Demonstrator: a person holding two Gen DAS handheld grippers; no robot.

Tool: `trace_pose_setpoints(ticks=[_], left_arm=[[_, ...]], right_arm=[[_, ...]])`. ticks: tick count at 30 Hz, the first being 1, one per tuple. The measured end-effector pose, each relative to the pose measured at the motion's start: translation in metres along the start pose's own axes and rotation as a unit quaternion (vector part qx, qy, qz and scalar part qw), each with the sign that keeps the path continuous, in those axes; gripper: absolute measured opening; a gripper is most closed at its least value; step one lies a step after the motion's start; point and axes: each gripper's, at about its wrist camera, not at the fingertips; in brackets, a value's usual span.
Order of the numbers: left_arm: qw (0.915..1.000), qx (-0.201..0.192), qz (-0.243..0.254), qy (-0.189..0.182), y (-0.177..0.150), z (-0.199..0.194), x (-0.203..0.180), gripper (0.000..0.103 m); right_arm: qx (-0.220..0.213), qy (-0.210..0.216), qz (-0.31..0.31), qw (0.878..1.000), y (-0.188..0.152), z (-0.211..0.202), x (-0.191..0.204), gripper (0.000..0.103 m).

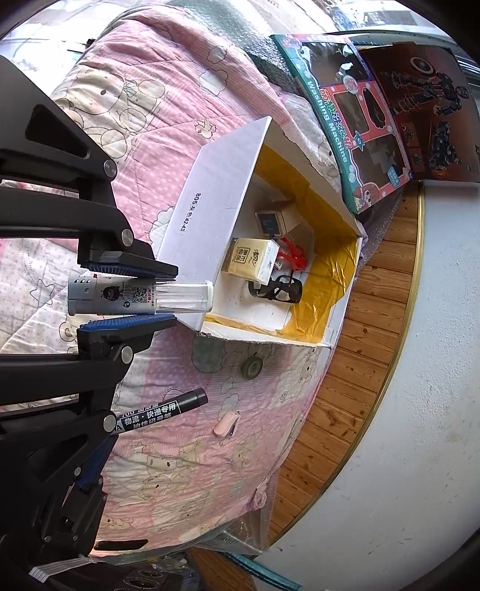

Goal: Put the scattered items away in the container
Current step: 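Carry the glue tube over the box with the left tool while the right tool carries the marker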

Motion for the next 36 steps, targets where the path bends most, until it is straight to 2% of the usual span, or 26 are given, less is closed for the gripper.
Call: trace_pose_setpoints(ticks=[36], left_arm=[[0.9991,-0.029,-0.021,0.022,0.069,0.02,0.073,0.02]], right_arm=[[-0.003,0.022,-0.034,0.999,0.094,0.047,0.063,0.013]])
Point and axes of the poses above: each gripper's, at about its wrist camera, not at the fingertips, and z roughly the way its jaws point, x to its left, y to its top, and after that the axes turned 13 degrees about z, right-handed
